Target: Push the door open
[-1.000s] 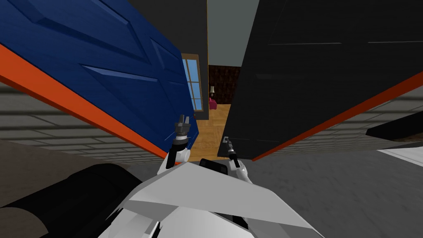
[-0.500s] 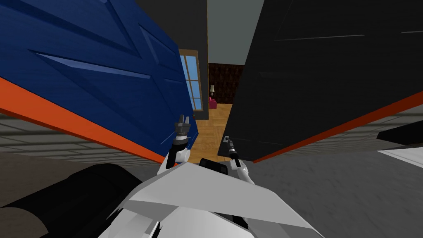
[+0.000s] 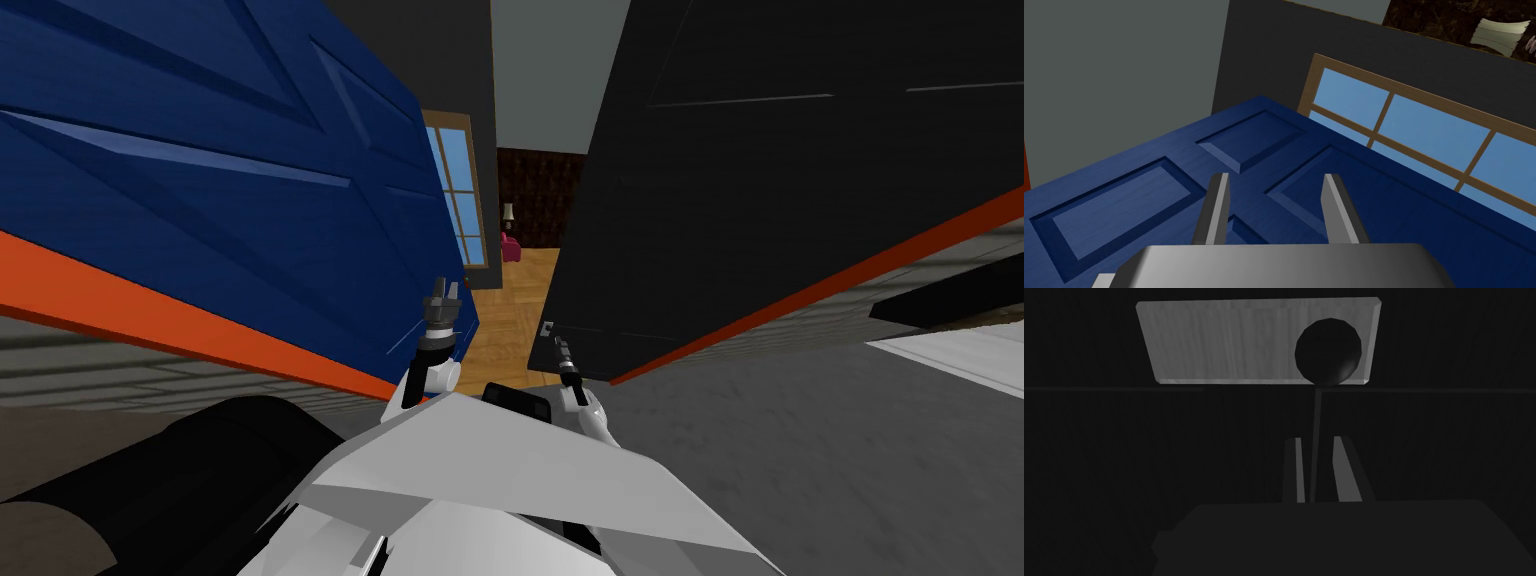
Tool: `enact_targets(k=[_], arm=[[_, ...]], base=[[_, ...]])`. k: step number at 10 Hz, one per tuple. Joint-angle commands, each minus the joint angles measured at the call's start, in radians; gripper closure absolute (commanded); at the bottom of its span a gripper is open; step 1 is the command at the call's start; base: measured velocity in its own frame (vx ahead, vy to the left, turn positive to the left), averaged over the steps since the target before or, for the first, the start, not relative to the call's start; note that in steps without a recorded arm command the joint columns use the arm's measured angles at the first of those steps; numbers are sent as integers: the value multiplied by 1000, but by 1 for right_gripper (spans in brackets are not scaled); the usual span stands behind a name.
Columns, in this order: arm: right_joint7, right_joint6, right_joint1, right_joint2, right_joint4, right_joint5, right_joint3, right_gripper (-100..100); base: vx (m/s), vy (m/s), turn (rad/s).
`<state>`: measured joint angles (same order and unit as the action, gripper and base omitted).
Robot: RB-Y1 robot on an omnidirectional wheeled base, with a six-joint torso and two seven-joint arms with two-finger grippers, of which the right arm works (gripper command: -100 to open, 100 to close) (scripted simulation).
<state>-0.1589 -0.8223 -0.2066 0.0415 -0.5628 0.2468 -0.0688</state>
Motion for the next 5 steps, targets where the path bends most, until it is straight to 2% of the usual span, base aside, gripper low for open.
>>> enact_targets(k=[1,2,4,5], arm=[[2,-2,0,-1,1,-4,-4,-100],[2,-1,1,-5,-1,-7,-7,-100],[2,1,2,-25,-6,-13,-13,-100],[2,1,5,-20,-10,-11,-11,-100]], base=[[-218,43,-49],[-207,58,-64],[-235,59,-80],[-105,33,-17]])
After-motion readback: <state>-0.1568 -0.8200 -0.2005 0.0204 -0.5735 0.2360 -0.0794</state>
